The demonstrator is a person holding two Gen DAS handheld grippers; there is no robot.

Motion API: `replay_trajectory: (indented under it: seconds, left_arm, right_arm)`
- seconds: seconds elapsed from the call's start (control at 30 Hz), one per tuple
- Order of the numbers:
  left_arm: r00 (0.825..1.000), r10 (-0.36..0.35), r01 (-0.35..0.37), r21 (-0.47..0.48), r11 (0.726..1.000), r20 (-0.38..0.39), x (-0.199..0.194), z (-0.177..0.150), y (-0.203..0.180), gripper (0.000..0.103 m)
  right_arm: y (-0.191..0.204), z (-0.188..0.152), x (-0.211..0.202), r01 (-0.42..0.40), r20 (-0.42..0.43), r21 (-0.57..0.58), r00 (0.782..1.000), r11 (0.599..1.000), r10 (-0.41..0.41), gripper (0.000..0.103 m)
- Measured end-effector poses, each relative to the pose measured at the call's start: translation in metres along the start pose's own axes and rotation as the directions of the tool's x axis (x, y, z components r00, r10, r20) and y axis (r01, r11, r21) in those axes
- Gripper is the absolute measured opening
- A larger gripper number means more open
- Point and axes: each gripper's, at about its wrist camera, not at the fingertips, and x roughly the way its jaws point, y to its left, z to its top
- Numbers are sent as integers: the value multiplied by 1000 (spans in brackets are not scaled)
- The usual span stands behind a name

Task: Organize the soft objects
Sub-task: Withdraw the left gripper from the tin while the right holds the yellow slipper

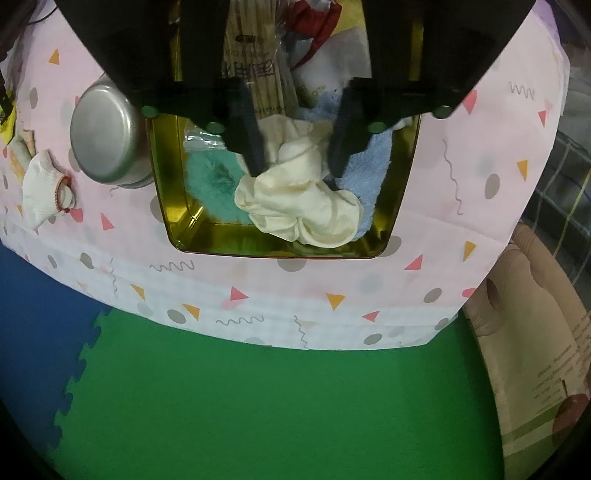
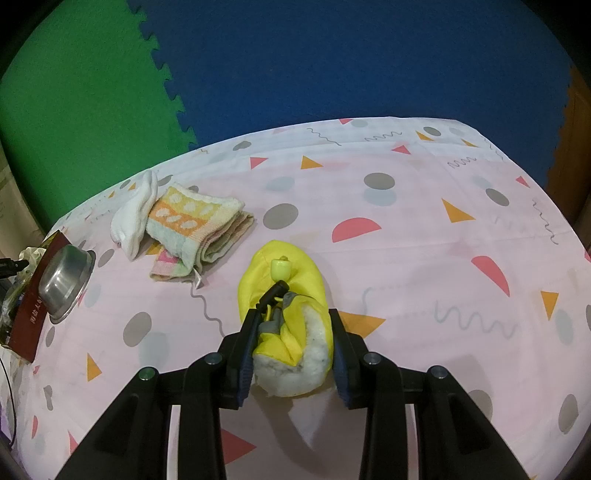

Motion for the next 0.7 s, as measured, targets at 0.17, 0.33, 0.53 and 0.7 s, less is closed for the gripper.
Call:
replay_trajectory:
  seconds: [0.17,0.33,0.53,0.7]
  left_arm:
    - [1000,-15,15,1,1000,14,-13,-4,1,41]
    - [998,-1,0,15,1000,60,-36,-14,-2,42]
    - [993,39,-38,-16,999,108,-65,-39,4,45]
    - [989,53,-46,-55,997,137,-85,-67,11,48]
  right_arm:
    - [0,0,0,4,-1,-5,1000,1000,-4,35]
    - [1,0,0,7,-1,-7,1000,1000,-7,36]
    - [1,0,0,13,-2,-13,1000,1000,-13,36]
    - [1,0,0,15,-2,-15,1000,1000,-15,36]
